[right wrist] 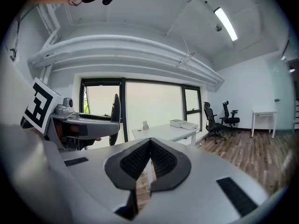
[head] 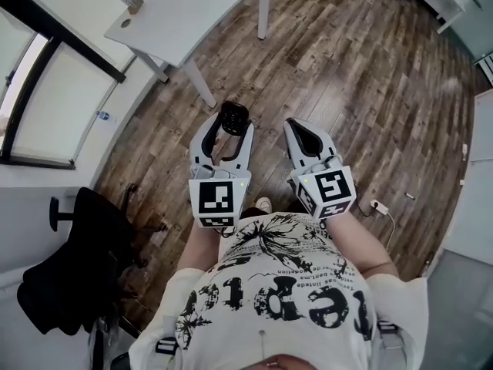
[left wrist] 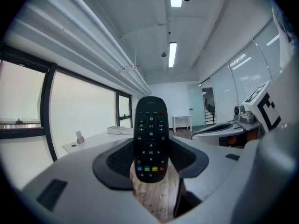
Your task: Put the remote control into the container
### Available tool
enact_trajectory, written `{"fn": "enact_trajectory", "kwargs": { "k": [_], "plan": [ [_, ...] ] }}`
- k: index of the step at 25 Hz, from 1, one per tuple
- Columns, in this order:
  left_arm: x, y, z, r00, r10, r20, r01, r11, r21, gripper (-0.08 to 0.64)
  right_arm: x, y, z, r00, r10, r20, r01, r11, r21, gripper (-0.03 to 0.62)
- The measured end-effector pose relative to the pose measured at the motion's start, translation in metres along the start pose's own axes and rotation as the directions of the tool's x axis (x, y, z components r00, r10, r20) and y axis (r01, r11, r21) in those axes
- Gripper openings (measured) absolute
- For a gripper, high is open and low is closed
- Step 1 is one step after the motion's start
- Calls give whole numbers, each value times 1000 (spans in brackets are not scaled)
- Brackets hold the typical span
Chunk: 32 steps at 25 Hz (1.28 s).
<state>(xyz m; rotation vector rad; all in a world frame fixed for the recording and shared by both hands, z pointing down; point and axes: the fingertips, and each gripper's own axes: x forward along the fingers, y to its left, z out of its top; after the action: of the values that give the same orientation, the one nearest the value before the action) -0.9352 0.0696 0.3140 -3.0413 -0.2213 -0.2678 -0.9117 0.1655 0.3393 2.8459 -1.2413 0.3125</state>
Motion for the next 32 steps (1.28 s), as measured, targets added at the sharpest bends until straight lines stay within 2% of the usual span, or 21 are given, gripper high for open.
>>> {"fn": "enact_trajectory", "kwargs": {
  "k": [5,8,13,18,22,26,32],
  "plan": [
    [8,4,2,1000,2,0,-2,1000,-25,238,0,-8,-1,1000,-14,3,14,1000,2,2],
    [17,4,2,1000,9,-10,-9,1000,-25,238,6,-19,-6,1000,-15,-6,15,999,35,2],
    [46,-4,0,999,22,-29,-23,1000,-19,238,20,-48,-10,1000,20,-13,-19,998,62,2],
    [86,-24,12,999,35,-31,-35,999,-1,238,37,-100,0,999,49,15,-50,995,88,2],
    [130,-32,29,997,73,-25,-74,997,-23,238,57,-148,13,996,87,28,-89,991,101,2],
    [181,-57,45,996,85,-21,-84,996,38,238,70,-206,28,992,117,56,-122,988,99,3],
    [249,-91,62,998,62,-4,-62,998,-29,238,85,-281,29,992,125,28,-127,988,88,2]
  ]
}}
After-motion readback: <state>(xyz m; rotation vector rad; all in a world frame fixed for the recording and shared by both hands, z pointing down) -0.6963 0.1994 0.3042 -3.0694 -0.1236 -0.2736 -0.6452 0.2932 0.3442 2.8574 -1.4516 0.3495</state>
